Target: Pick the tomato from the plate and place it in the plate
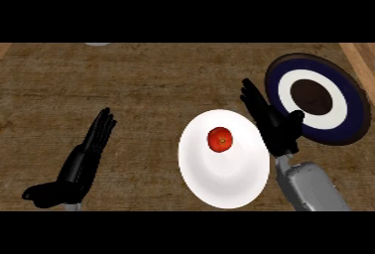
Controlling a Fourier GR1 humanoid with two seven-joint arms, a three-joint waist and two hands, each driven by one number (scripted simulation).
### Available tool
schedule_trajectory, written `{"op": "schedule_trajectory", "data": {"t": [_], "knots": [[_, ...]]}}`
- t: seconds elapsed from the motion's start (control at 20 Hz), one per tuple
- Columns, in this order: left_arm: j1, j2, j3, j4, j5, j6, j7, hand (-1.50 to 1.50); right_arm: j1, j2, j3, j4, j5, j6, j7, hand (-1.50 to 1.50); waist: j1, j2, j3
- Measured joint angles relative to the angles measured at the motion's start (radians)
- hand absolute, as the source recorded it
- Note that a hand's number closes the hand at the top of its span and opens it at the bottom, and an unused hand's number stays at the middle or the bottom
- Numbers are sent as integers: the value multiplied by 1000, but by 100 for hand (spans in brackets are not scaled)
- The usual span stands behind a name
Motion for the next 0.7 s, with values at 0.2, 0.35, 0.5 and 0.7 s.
{"op": "schedule_trajectory", "data": {"t": [0.2, 0.35, 0.5, 0.7], "knots": [[5, -4, 28, 57, -8, 48, 48, 0, -16, 4, 26, -71, -20, 100, -111, 150, -3, -7, 32], [22, 12, 52, 101, -18, 92, 111, 0, -64, -43, 41, -148, 26, 171, -216, 150, -11, -23, 38], [48, 18, 64, 135, -16, 113, 149, 0, -125, -176, 13, -183, 239, 106, -309, 150, -41, -40, 38], [24, 17, 70, 151, -22, 142, 212, 0, -20, -114, 13, -143, 304, -11, -546, -150, -28, -13, 50]]}}
